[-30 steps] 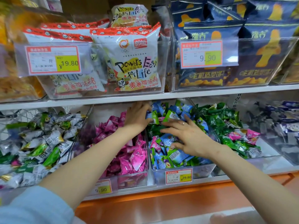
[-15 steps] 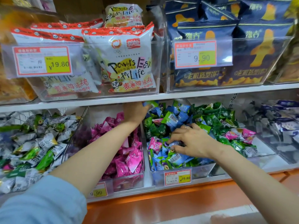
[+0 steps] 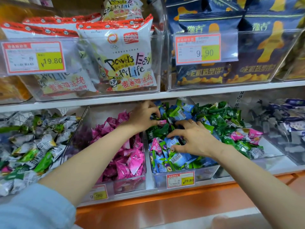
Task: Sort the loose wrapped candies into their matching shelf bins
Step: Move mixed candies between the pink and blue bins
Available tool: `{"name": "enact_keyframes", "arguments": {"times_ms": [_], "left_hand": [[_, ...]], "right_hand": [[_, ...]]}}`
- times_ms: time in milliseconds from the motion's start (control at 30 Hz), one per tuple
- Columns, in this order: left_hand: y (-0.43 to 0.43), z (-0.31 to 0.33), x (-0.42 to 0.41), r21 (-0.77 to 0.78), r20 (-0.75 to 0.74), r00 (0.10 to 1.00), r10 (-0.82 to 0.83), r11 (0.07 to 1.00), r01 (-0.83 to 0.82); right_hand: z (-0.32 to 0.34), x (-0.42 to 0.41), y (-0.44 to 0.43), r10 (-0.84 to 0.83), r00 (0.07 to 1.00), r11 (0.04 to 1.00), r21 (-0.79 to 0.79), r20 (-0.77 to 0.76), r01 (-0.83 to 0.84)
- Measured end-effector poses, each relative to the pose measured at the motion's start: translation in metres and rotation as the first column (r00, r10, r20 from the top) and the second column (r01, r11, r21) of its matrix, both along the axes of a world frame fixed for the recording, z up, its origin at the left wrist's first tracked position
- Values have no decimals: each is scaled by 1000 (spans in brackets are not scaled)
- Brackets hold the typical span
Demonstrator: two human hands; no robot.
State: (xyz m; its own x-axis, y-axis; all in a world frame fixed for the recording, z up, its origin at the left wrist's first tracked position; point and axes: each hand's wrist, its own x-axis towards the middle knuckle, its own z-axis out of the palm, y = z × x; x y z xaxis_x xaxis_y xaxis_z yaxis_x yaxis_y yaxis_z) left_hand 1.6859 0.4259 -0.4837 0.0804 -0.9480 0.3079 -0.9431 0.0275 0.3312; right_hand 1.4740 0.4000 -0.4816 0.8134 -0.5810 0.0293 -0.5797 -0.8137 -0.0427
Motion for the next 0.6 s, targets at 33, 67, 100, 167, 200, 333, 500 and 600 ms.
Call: {"name": "enact_keyframes", "arguments": {"times_ms": [33, 67, 100, 167, 200, 333, 500, 600], "left_hand": [[-1, 1, -2, 17, 43, 999, 4, 1000, -5], [-2, 2, -4, 39, 80, 997, 14, 999, -17], [-3, 3, -7, 66, 112, 993, 22, 997, -29], [-6, 5, -13, 116, 164, 986, 25, 992, -44], [-8, 5, -15, 118, 178, 984, 27, 992, -49], [-6, 6, -17, 10, 77, 996, 48, 999, -49], [7, 13, -13, -110, -98, 991, 94, 988, -104], [13, 18, -14, -92, -89, 994, 64, 993, -72]], "right_hand": [[1, 0, 1, -5, 1000, 1000, 5, 6, 5], [1, 0, 1, -10, 1000, 1000, 9, 14, 10], [2, 0, 2, -13, 1000, 1000, 11, 23, 12], [1, 0, 3, -18, 999, 1000, 14, 38, 18], [1, 0, 3, -20, 999, 1000, 16, 43, 20], [2, 1, 2, -18, 999, 1000, 16, 35, 18], [-1, 5, 0, -22, 999, 1000, 0, 34, 22], [0, 8, 0, -32, 999, 999, 1, 27, 32]]}}
